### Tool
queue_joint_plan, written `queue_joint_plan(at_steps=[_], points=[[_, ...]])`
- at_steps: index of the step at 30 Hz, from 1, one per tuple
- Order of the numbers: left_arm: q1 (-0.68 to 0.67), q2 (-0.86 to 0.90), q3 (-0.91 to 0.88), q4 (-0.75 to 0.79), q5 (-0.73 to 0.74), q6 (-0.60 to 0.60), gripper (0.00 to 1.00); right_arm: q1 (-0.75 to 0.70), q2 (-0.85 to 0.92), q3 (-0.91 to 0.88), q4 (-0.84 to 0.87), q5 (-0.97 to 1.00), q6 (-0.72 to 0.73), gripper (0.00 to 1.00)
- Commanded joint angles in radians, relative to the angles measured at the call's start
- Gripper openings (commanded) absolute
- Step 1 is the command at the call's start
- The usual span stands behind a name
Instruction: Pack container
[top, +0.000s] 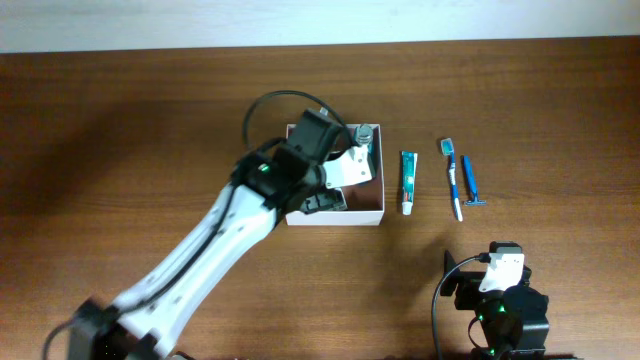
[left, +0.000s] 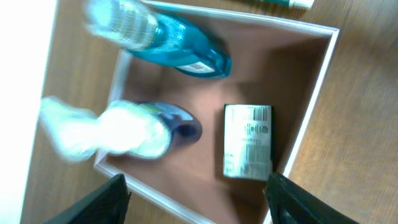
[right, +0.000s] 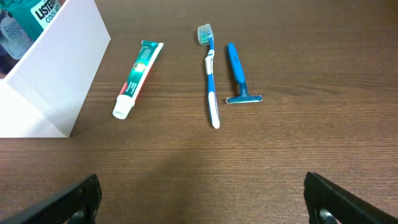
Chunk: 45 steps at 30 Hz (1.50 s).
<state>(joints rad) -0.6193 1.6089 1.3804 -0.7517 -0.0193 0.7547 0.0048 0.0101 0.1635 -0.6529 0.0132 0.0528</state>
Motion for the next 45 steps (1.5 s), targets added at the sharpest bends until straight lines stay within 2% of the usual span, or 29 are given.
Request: queue_joint_plan(at_steps=[1, 3, 4, 6, 8, 11, 13, 17, 21, 31, 33, 39, 42, 45], points=[[0.012, -0.120, 0.015, -0.056, -0.019, -0.164, 0.75, -0.008, -0.006, -0.007, -0.001, -0.002, 0.008, 0.99], [0.029, -0.152, 0.015, -0.082, -0.069, -0.251, 0.78, -0.008, -0.006, -0.007, -0.001, -0.002, 0.008, 0.99], [0.061, -0.175, 0.015, -0.106, -0.121, -0.338, 0.98, -0.008, -0.006, -0.007, -0.001, -0.002, 0.008, 0.99], [0.121, -0.195, 0.015, -0.141, -0.171, -0.448, 0.99, -0.008, -0.006, -0.007, -0.001, -0.002, 0.008, 0.99], [0.236, -0.207, 0.014, -0.196, -0.209, -0.613, 1.00, -0.008, -0.006, -0.007, -0.001, -0.002, 0.008, 0.99], [0.378, -0.207, 0.014, -0.232, -0.205, -0.728, 1.00, -0.008, -0.006, -0.007, -0.001, -0.002, 0.008, 0.99], [0.499, -0.207, 0.014, -0.237, -0.142, -0.800, 1.00, -0.008, -0.006, -0.007, -0.001, -0.002, 0.008, 0.99], [0.684, -0.207, 0.014, -0.238, 0.049, -0.808, 1.00, -0.008, -0.006, -0.007, -0.001, -0.002, 0.008, 0.99], [0.753, -0.207, 0.014, -0.253, 0.058, -0.808, 1.00, -0.008, -0.006, -0.007, -0.001, -0.002, 0.008, 0.99], [0.760, -0.207, 0.014, -0.253, 0.058, -0.808, 1.00, -0.008, -0.006, -0.007, 0.000, -0.002, 0.008, 0.99], [0.760, -0.207, 0.014, -0.253, 0.058, -0.808, 1.00, -0.005, -0.006, -0.007, 0.014, -0.063, 0.016, 0.99], [0.760, -0.207, 0.014, -0.253, 0.058, -0.808, 1.00, -0.004, -0.006, -0.001, 0.024, -0.281, 0.286, 0.99], [0.760, -0.207, 0.014, -0.253, 0.057, -0.808, 1.00, -0.004, -0.006, 0.003, 0.053, -0.344, 0.305, 0.99], [0.760, -0.207, 0.014, -0.253, 0.058, -0.808, 1.00, -0.004, 0.020, 0.054, 0.056, -0.319, 0.323, 0.99]])
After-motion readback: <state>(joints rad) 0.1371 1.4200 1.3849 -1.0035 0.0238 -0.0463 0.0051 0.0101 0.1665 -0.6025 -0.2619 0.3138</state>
